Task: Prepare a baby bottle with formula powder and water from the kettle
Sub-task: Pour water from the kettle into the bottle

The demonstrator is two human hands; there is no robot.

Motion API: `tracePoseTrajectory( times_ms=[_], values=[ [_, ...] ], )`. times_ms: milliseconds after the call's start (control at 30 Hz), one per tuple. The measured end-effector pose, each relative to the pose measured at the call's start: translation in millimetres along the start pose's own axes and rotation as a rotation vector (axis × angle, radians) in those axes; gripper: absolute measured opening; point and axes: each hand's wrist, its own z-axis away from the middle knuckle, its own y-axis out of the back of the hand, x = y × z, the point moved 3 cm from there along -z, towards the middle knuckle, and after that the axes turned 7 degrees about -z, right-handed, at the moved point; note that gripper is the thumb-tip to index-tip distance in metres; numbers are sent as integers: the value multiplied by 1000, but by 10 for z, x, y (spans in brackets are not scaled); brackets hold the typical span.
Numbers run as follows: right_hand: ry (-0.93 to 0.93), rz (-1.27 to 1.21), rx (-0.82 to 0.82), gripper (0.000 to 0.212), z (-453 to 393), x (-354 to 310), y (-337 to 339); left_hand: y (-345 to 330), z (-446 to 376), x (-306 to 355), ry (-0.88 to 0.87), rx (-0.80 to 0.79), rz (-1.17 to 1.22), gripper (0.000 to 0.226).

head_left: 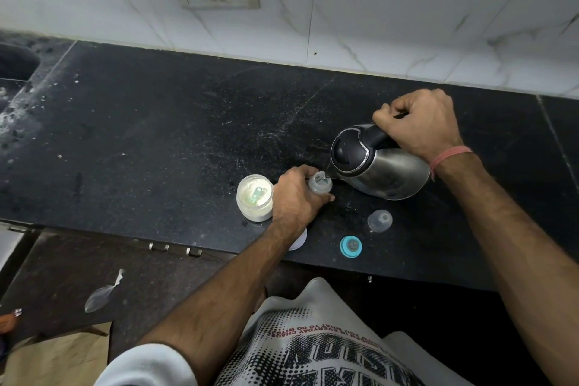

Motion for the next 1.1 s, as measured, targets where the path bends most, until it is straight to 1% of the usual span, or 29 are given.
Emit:
tracePoseTrajectory(
  times_ms=[700,1100],
  values=[
    [4,18,18,57,11,30,-19,13,13,9,-1,-8,11,58],
    [-6,-9,26,54,33,49,15,22,11,20,3,-12,5,60]
  ],
)
